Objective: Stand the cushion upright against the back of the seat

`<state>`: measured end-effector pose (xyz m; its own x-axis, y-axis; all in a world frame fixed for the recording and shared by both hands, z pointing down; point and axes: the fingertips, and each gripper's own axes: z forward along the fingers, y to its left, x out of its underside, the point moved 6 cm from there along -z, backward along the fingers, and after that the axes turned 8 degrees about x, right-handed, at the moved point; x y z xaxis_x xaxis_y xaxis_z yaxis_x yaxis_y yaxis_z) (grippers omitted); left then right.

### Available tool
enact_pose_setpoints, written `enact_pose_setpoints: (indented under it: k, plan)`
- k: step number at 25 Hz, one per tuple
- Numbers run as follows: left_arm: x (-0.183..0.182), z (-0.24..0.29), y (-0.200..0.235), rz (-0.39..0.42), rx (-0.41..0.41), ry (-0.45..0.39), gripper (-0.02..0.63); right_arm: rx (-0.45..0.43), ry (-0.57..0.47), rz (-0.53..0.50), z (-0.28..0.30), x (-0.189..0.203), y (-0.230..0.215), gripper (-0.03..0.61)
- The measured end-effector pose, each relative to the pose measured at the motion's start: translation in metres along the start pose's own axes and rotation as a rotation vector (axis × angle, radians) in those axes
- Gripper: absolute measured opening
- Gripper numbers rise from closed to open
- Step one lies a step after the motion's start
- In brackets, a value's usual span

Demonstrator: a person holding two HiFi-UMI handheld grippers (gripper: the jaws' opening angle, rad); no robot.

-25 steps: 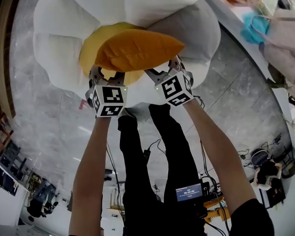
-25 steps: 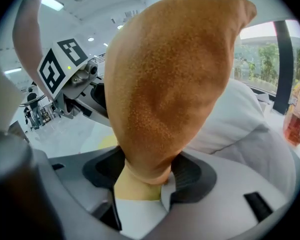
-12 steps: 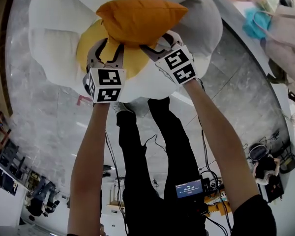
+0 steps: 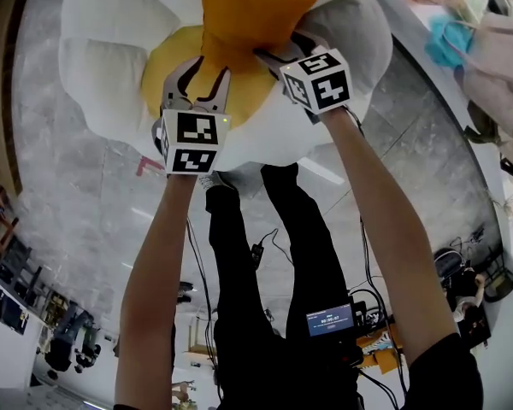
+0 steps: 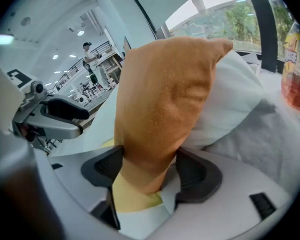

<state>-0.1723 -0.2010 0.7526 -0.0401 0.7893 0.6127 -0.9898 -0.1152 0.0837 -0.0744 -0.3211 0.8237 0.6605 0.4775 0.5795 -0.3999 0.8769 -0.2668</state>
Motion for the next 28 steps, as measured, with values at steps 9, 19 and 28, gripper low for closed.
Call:
enact_pose_setpoints:
  k: [9, 19, 28]
  plan:
    - [0.003, -0.024, -0.011, 0.030, 0.020, 0.007, 0.176, 0.064, 0.019, -0.034, -0.024, -0.009, -0.001, 0.333]
    - [-0.010, -0.081, -0.026, 0.054, 0.025, -0.021, 0.142, 0.064, 0.026, -0.074, -0.086, -0.015, 0.033, 0.333]
    - [-0.041, -0.190, -0.046, 0.079, 0.018, -0.113, 0.091, 0.048, -0.017, -0.125, -0.180, -0.049, 0.090, 0.292]
